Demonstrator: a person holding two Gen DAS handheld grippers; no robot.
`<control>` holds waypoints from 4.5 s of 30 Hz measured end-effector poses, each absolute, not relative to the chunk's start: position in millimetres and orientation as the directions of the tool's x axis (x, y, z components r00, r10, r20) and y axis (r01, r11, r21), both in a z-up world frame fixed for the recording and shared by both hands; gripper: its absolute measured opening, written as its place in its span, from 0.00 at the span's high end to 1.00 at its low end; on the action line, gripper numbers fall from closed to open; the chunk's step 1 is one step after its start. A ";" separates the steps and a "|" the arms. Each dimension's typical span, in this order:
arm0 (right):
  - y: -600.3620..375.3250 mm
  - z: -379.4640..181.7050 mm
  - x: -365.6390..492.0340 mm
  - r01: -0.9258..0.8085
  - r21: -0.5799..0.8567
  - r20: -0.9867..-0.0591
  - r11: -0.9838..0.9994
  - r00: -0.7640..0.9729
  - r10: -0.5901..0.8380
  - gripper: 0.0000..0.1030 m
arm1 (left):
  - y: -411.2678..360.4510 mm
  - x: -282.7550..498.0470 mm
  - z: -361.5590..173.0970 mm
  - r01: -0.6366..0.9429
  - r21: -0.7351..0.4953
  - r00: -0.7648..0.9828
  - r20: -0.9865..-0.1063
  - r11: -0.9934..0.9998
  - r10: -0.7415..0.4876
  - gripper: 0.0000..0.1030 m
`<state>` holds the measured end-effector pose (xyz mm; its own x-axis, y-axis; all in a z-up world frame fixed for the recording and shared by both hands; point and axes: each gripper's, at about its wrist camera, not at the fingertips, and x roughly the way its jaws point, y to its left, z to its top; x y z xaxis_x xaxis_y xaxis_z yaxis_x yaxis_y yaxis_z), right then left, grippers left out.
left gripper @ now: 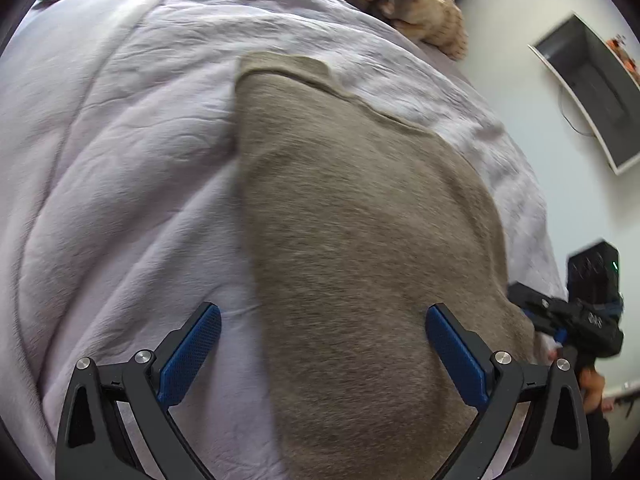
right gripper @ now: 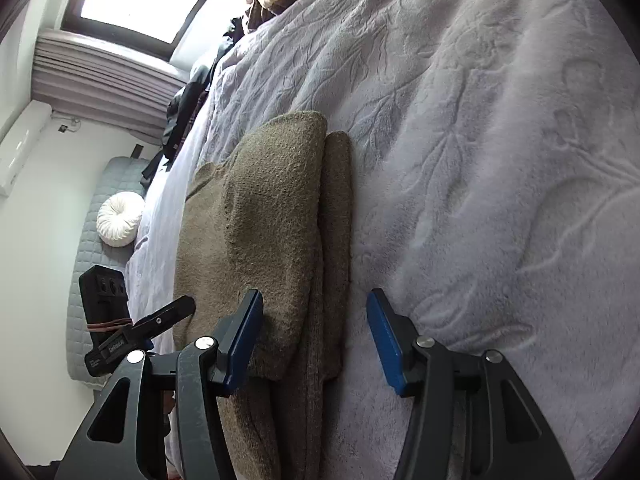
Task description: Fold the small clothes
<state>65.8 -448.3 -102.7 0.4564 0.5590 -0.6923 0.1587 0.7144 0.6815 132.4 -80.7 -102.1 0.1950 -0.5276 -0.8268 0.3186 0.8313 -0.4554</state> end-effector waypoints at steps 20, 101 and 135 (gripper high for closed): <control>-420.1 -127.0 107.9 0.093 0.760 -0.621 0.644 0.397 0.676 0.41 | -112.5 139.7 -116.3 0.363 -0.498 0.127 -0.811 0.787 -0.571 0.00; -220.9 -85.3 -111.7 0.004 0.453 -0.794 0.892 0.458 0.401 0.78 | 134.1 -124.5 -58.9 0.105 -0.260 0.445 -0.851 0.960 -0.279 0.45; -227.8 -52.0 -148.3 0.103 0.399 -0.800 0.911 0.525 0.291 0.51 | 122.7 -159.5 -68.9 0.160 -0.206 0.453 -0.854 0.965 -0.257 0.32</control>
<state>-148.3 -227.8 -52.0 0.5247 0.2913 -0.7999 0.1026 0.9111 0.3991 -159.5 122.8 -68.9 0.4529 -0.2570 -0.8537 0.1602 0.9654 -0.2057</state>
